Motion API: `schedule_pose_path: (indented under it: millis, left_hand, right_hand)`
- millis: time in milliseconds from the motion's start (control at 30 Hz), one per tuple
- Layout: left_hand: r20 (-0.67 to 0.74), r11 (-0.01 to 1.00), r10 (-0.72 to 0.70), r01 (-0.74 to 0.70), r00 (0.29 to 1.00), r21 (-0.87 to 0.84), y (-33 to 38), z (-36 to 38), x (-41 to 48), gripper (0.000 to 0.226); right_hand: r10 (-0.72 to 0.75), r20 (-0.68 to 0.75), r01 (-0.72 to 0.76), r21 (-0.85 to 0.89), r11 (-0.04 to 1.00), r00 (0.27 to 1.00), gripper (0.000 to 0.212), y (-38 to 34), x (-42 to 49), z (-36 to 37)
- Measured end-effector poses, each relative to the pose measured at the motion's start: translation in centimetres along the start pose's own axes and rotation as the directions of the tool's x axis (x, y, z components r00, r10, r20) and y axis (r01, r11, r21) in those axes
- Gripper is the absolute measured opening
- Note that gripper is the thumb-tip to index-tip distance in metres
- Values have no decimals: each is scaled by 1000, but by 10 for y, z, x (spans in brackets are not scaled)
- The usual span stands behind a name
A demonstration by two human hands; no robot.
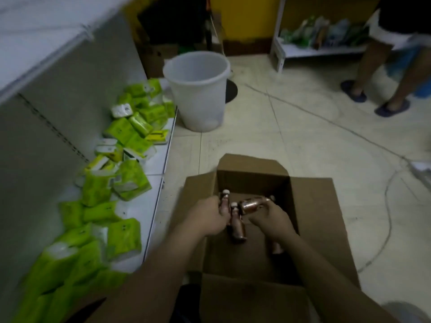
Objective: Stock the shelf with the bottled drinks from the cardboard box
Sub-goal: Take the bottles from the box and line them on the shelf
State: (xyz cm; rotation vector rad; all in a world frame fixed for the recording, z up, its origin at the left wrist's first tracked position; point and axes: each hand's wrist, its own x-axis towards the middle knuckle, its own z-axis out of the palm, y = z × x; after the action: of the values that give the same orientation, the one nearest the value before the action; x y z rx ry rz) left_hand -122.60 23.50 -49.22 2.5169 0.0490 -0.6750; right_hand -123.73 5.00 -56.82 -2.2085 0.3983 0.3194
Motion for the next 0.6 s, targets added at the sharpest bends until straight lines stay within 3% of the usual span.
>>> schedule_pose_path:
  millis: [67, 133, 200, 333, 500, 600]
  left_hand:
    - [105, 996, -60, 66, 993, -51, -5, 21, 30, 40]
    - [173, 989, -99, 117, 980, -96, -12, 41, 60, 50]
    - [211, 978, -124, 155, 970, -140, -20, 57, 85, 54]
    - [243, 940, -175, 235, 954, -246, -35, 91, 125, 55]
    - [283, 966, -219, 249, 934, -74, -51, 128, 167, 81]
    - [317, 968, -194, 234, 928, -91, -65, 142, 185, 76]
  right_hand:
    - [118, 47, -118, -5, 993, 992, 26, 20, 16, 19]
    - [253, 114, -251, -36, 967, 961, 57, 40, 34, 41]
    - [342, 147, -331, -91, 939, 928, 67, 56, 48, 59]
    - [422, 175, -398, -154, 904, 890, 72, 79, 69, 89]
    - [467, 211, -449, -131, 884, 859, 70, 99, 87, 115]
    - [422, 260, -400, -138, 906, 868, 57, 106, 94, 130]
